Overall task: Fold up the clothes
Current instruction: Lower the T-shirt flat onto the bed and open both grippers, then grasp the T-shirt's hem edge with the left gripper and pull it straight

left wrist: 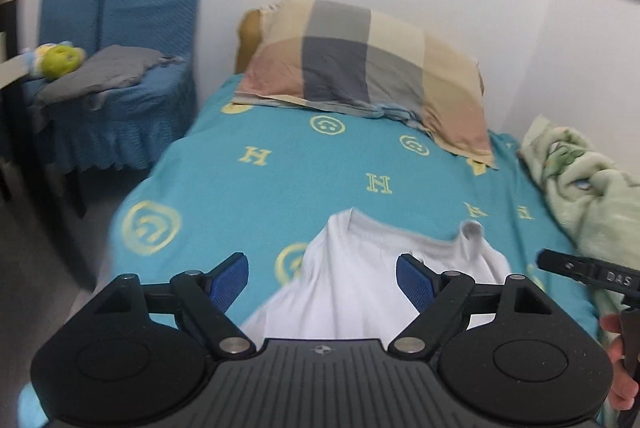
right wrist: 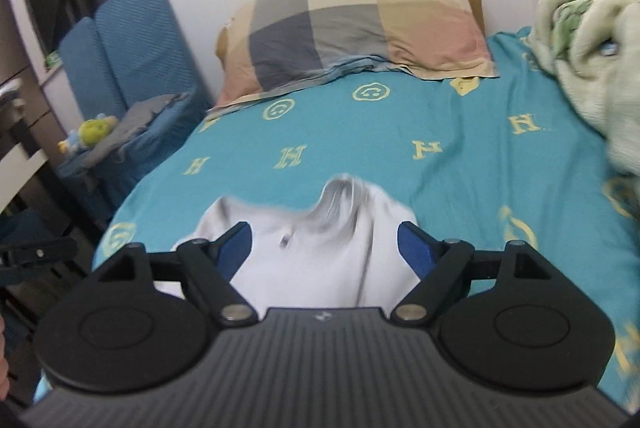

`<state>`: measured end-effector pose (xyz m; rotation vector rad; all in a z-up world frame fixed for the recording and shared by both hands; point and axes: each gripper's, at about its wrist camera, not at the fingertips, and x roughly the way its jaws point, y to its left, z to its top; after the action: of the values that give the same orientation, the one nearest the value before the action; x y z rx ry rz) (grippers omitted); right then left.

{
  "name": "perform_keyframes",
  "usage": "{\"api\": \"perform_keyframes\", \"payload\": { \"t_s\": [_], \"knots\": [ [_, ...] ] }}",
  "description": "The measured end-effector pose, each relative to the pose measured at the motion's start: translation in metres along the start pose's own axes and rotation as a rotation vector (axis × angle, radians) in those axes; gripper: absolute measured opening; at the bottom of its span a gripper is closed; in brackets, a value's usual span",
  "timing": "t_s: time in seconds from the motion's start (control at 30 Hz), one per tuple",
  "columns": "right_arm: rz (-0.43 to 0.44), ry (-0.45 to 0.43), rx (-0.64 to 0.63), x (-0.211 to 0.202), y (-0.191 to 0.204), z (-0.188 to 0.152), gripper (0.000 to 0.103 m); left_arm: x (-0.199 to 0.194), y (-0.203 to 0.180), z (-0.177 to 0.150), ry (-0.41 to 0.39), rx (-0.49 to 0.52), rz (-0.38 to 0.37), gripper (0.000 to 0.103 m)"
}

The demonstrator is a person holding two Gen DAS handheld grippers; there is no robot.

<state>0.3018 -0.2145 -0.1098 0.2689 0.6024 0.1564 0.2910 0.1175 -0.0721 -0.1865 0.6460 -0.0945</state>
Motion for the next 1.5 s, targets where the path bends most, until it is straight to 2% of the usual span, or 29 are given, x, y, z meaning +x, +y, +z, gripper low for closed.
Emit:
{"api": "perform_keyframes", "payload": {
  "t_s": [0.17, 0.27, 0.4, 0.53, 0.6, 0.7, 0.87, 1.0, 1.1, 1.17, 1.23, 1.33, 1.4, 1.5],
  "knots": [
    [0.023, -0.020, 0.034, -0.101, 0.011, -0.051, 0.082, -0.092, 0.040, -0.056, 0.006, -0.201, -0.008, 0.082],
    [0.032, -0.029, 0.077, -0.154, 0.014, -0.078, 0.082, -0.131, 0.064, -0.083, 0.010, -0.329, -0.019, 0.080],
    [0.028, -0.030, 0.117, -0.208, 0.020, -0.106, 0.082, -0.163, 0.092, -0.101, 0.051, -0.468, -0.025, 0.079],
    [0.061, -0.039, 0.147, -0.232, 0.023, -0.125, 0.082, -0.167, 0.113, -0.116, 0.115, -0.592, -0.033, 0.074],
    [0.061, -0.034, 0.145, -0.232, 0.023, -0.131, 0.082, -0.159, 0.120, -0.122, 0.131, -0.637, -0.039, 0.073],
    [0.062, -0.004, 0.169, -0.221, 0.019, -0.140, 0.082, -0.138, 0.125, -0.125, 0.136, -0.642, -0.024, 0.073],
    [0.089, 0.069, 0.232, -0.189, 0.012, -0.151, 0.082, -0.086, 0.138, -0.135, 0.173, -0.708, 0.005, 0.057],
    [0.116, 0.114, 0.283, -0.163, 0.008, -0.152, 0.082, -0.055, 0.147, -0.136, 0.165, -0.698, 0.038, 0.052],
    [0.139, 0.132, 0.301, -0.146, 0.008, -0.154, 0.082, -0.035, 0.153, -0.140, 0.199, -0.699, 0.023, 0.036],
    [0.138, 0.148, 0.296, -0.136, 0.008, -0.155, 0.082, -0.029, 0.156, -0.141, 0.201, -0.700, 0.035, 0.012],
    [0.134, 0.165, 0.314, -0.131, 0.005, -0.156, 0.082, -0.033, 0.158, -0.137, 0.161, -0.697, 0.044, 0.005],
    [0.127, 0.175, 0.342, -0.127, 0.000, -0.157, 0.082, -0.048, 0.158, -0.120, 0.053, -0.683, 0.058, 0.004],
    [0.117, 0.168, 0.348, -0.128, -0.002, -0.157, 0.082, -0.055, 0.163, -0.102, 0.004, -0.679, 0.055, 0.004],
    [0.102, 0.149, 0.338, -0.127, -0.006, -0.154, 0.082, -0.053, 0.178, -0.070, -0.048, -0.673, 0.098, 0.004]
  ]
}}
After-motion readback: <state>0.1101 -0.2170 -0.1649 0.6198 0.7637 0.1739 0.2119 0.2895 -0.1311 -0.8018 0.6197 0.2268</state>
